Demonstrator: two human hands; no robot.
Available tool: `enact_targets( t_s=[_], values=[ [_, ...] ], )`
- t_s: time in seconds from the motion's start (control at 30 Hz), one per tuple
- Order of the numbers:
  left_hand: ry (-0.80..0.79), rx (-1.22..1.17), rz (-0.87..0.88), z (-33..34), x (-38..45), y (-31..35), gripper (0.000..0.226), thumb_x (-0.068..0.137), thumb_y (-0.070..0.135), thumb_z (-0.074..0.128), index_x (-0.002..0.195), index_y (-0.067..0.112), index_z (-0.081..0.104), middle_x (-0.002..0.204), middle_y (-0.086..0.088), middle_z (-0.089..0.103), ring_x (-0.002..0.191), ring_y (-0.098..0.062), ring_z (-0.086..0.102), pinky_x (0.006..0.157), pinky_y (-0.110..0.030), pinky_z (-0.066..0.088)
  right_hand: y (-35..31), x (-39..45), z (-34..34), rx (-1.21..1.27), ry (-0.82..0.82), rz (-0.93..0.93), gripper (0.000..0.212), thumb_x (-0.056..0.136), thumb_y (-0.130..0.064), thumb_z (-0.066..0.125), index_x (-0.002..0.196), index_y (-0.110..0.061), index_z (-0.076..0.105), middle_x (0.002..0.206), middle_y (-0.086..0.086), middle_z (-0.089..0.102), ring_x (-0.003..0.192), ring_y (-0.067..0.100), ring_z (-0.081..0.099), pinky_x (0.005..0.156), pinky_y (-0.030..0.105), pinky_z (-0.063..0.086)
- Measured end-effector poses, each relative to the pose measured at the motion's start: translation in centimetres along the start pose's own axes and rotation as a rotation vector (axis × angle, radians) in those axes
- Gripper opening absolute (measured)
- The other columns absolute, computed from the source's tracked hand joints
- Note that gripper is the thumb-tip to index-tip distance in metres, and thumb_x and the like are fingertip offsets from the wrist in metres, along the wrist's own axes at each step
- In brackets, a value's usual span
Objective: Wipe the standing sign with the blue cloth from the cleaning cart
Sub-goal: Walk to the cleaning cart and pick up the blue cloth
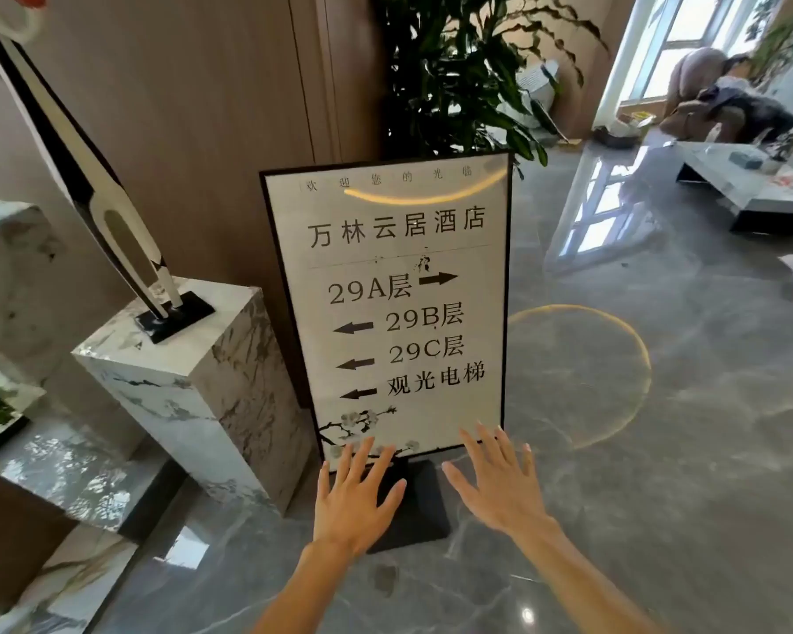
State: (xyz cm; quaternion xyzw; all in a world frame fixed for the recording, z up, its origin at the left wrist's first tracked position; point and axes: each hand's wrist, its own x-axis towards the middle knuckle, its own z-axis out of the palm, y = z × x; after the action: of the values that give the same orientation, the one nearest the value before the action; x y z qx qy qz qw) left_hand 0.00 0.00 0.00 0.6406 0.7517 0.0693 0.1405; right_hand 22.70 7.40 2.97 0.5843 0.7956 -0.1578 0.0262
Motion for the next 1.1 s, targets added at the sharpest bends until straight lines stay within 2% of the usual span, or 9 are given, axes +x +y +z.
enact_targets(
  t_s=[0.27,0.4,0.53,0.7,0.83,1.03,1.1],
  values=[
    [-0.011,-0.002,-0.050,1.1,1.0,4.6,0.070,0.083,0.084,-0.002,0.148,0.060,-0.010,0.164,0.021,-0.013,0.148,-0.007,-0.019,0.120,-0.048,-0.008,2.9,-0.9,-0.3,0.019,0.006,-0.020,0.079,0.089,-0.080,0.005,0.157,-0.041,-0.004,0.169,-0.009,-0.006,0.155,0.021,-0.013,0.124,0.056,-0.002],
    [-0.032,0.007,-0.033,1.4,1.7,7.1,0.073,0.085,0.082,0.001,0.152,0.054,0.002,0.165,0.021,-0.004,0.153,-0.012,-0.008,0.120,-0.049,-0.004,5.0,-1.4,-0.3,0.052,0.025,0.001,0.077,0.092,-0.077,0.009,0.158,-0.039,0.003,0.169,-0.008,-0.001,0.155,0.022,-0.008,0.124,0.057,-0.001],
    [-0.043,0.050,0.006,1.7,2.0,8.8,0.072,0.087,0.079,0.003,0.153,0.050,0.012,0.166,0.019,0.005,0.153,-0.013,0.001,0.121,-0.050,0.004,7.3,-2.6,0.3,0.104,0.023,0.070,0.076,0.092,-0.077,0.010,0.158,-0.041,0.001,0.168,-0.011,-0.003,0.155,0.023,-0.007,0.123,0.058,-0.002],
    [-0.095,0.108,0.131,2.2,2.8,11.4,0.067,0.089,0.077,0.003,0.152,0.054,0.011,0.166,0.016,0.008,0.153,-0.014,0.002,0.120,-0.052,-0.001,9.4,-4.1,1.6,0.178,0.055,0.194,0.075,0.091,-0.078,0.010,0.157,-0.044,-0.001,0.168,-0.011,-0.004,0.156,0.022,-0.006,0.121,0.059,-0.004],
    [-0.149,0.160,0.250,2.7,3.2,13.1,0.070,0.087,0.076,-0.001,0.153,0.054,0.007,0.167,0.012,0.008,0.153,-0.016,0.002,0.121,-0.054,0.001,10.2,-5.1,2.8,0.196,0.057,0.295,0.074,0.091,-0.079,0.011,0.157,-0.045,-0.001,0.168,-0.012,-0.007,0.155,0.020,-0.010,0.121,0.061,-0.007],
    [-0.229,0.196,0.418,3.1,4.2,12.6,0.072,0.084,0.077,-0.003,0.153,0.054,0.000,0.167,0.014,-0.003,0.154,-0.016,-0.005,0.121,-0.055,-0.003,9.3,-7.5,4.7,0.202,0.130,0.482,0.083,0.082,-0.084,-0.001,0.156,-0.047,-0.002,0.167,-0.014,-0.010,0.155,0.021,-0.013,0.119,0.060,-0.011],
    [-0.244,0.188,0.486,3.4,4.3,12.6,0.068,0.088,0.076,0.001,0.153,0.054,0.001,0.167,0.014,-0.006,0.153,-0.016,-0.009,0.121,-0.055,-0.003,8.9,-8.7,5.3,0.204,0.147,0.555,0.085,0.080,-0.086,-0.005,0.155,-0.047,-0.004,0.167,-0.015,-0.011,0.154,0.020,-0.014,0.118,0.059,-0.013]
  ],
)
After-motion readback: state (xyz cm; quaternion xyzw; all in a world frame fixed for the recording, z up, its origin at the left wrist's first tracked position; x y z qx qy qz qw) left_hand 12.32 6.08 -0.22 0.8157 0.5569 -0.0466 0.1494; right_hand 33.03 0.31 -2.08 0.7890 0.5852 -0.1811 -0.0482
